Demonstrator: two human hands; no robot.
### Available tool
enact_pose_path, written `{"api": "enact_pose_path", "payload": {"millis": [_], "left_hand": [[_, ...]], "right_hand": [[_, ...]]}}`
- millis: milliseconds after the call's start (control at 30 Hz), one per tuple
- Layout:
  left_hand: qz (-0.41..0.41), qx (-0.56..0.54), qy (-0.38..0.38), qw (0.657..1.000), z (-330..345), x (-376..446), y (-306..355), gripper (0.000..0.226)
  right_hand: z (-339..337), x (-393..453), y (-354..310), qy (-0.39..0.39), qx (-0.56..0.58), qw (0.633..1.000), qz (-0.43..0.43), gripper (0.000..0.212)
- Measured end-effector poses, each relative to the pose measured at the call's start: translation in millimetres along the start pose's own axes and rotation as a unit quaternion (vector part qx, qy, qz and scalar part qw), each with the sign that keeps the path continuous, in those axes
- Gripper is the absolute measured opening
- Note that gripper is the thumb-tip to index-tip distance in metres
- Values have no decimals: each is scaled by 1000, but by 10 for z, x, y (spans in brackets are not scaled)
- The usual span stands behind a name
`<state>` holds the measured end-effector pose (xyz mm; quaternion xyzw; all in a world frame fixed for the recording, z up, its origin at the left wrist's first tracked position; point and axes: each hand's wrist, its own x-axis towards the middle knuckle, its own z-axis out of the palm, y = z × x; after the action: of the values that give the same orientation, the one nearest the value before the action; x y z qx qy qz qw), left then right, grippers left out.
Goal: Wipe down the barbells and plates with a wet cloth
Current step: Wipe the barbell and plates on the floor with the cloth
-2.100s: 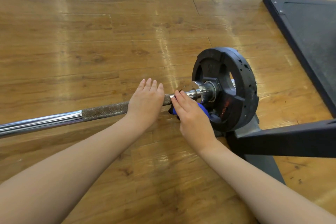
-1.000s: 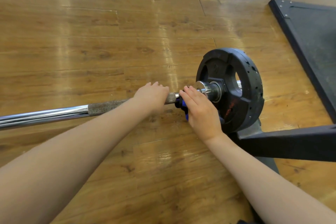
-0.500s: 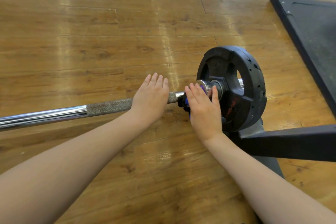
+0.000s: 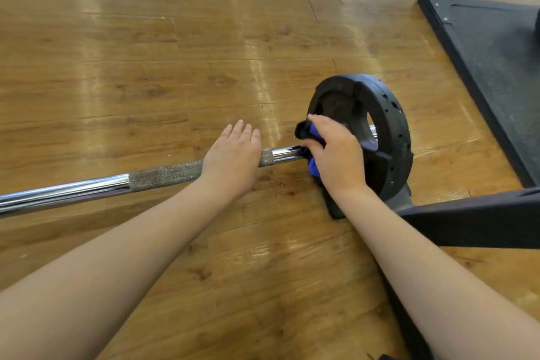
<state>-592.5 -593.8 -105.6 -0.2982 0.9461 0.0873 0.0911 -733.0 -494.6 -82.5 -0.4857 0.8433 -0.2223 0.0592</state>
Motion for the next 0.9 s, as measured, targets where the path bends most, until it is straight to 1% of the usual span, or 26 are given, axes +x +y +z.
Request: {"api": "enact_pose_path", "payload": {"millis": [67,133,233,300,400,467,600,700,800,833,900], "left_hand": [[1,0,3,1000,3,-7,-7,64],[3,-1,6,1000,2,-15,-8,64],[3,0,11,1000,11,-14,-10,62],[2,2,10,1000,23,-12,-12,61],[3,3,12,1000,34,-11,-14,60],[4,4,9,1000,29,-21,-10,61],[6,5,6,1000,5,-42,-11,61],[7,0,13,1000,6,-41,-13,60],[3,0,14,1000,16,-32,-11,59],[1,0,14,1000,17,-30,-9,59],[-3,-2,15,1000,18,-26,-2,60]], "right_hand": [[0,-148,52,-11,2,1000,-4,47],[-30,-318,109,-10,-22,1000,-12,47],[-76,-381,102,21,-42,999,-20,43],[-88,-255,59,31,-43,998,-23,41],[-35,-66,7,-18,-41,999,-5,43],[15,-127,22,-36,-58,998,-10,44],[-41,-510,120,-21,-88,995,-44,51],[-192,-667,120,-10,-56,998,-26,48],[-266,-458,52,22,-48,998,-33,44],[-242,-324,40,18,-49,998,-34,44],[-143,-126,27,-23,-55,997,-43,47]]}}
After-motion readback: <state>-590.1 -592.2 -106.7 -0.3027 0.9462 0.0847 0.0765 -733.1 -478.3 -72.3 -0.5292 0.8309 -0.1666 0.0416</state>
